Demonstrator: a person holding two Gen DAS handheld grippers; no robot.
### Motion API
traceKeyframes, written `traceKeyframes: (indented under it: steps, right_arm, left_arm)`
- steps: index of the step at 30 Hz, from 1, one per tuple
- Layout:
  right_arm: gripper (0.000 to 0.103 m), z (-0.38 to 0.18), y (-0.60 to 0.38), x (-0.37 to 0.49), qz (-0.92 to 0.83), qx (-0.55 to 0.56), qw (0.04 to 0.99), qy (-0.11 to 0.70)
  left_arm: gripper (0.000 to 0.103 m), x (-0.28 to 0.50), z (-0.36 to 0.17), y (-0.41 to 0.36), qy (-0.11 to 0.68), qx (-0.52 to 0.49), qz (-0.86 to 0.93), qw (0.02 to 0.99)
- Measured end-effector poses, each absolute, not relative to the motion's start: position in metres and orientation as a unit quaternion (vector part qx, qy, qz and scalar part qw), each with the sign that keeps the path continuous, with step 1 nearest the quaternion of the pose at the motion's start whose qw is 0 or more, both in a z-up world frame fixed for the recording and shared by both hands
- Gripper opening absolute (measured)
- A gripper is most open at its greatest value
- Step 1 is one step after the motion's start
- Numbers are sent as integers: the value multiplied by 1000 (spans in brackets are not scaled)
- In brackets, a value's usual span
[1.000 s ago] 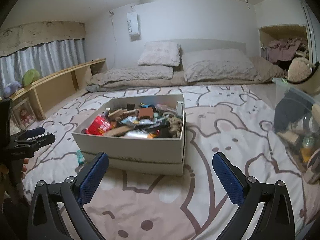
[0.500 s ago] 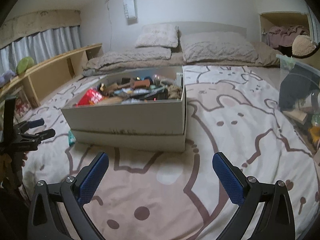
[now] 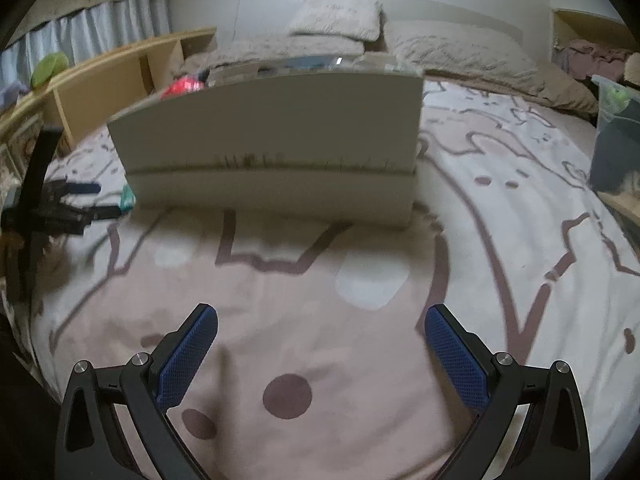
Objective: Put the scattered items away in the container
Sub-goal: 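Move the right tool down toward the teal lighter beside the box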
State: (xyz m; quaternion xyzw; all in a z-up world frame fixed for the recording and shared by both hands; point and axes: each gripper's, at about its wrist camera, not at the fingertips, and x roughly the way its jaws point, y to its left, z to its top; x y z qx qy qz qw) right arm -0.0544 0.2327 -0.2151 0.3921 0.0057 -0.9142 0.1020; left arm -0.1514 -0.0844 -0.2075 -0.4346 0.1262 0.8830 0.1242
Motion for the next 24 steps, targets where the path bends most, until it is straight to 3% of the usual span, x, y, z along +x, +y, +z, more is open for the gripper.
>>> traceKeyframes:
  steps: [14,24]
  right_arm:
    - [103,-232,223,-39,-919,380,103,35]
    - [103,-229,222,-36,-921,372,109,37]
  left_arm:
    - [103,-188,-218,-75,174,-464,849,185]
    - [103,-155,-220,-55,162,-476,816,285]
